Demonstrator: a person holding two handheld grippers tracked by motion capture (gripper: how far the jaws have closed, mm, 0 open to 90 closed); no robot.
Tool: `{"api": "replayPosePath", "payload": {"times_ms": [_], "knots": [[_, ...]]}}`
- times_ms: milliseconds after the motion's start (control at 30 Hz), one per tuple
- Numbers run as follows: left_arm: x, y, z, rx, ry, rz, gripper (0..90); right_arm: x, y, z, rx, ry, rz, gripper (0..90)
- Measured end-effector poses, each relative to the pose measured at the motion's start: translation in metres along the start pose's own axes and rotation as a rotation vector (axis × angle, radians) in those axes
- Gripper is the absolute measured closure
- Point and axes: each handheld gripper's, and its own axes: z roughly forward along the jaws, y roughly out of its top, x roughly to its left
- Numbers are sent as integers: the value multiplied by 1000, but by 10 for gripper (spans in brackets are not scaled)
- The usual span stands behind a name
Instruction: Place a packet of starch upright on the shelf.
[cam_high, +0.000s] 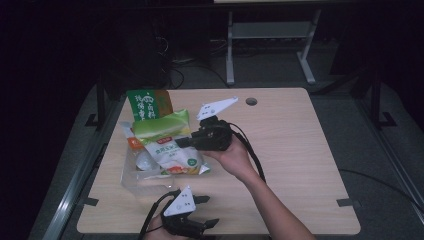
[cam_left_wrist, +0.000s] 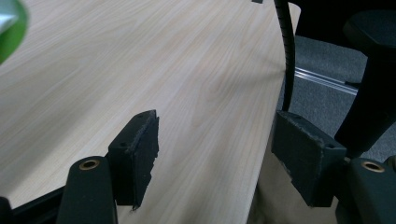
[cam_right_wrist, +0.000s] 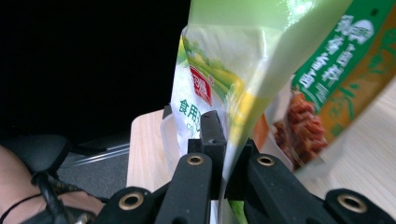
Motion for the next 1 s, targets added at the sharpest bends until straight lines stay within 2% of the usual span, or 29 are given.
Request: {"api": "replayPosePath", "payload": {"times_ms": [200,233,267,300,333,500,800,967,1000], "knots": [[0,-1,-1,1,-2,0,314,1,9,23,3,34,-2,893],[1,-2,-1,3,-1,1,315,1,12,32,1,43,-3,893],[1,-2,-1,3,-1,1,315,1,12,32,1,43,-3,893],[1,-2,-1,2,-1,0,315,2,15,41,13,55,0,893],[1,-2,-1,2,-1,0,315,2,15,41,13,55,0,893],[1,-2,-1,0,-6,1,314,3,21,64,32,86,-4,893],[1,-4,-2,-6,-5,-4,313,-5,16,94,58,134,19,893],[2,-4,-4,-1,-5,-12,314,-11,11,116,68,194,53,893],[2,-4,-4,-3,-5,-12,314,-11,11,116,68,194,53,893]]}}
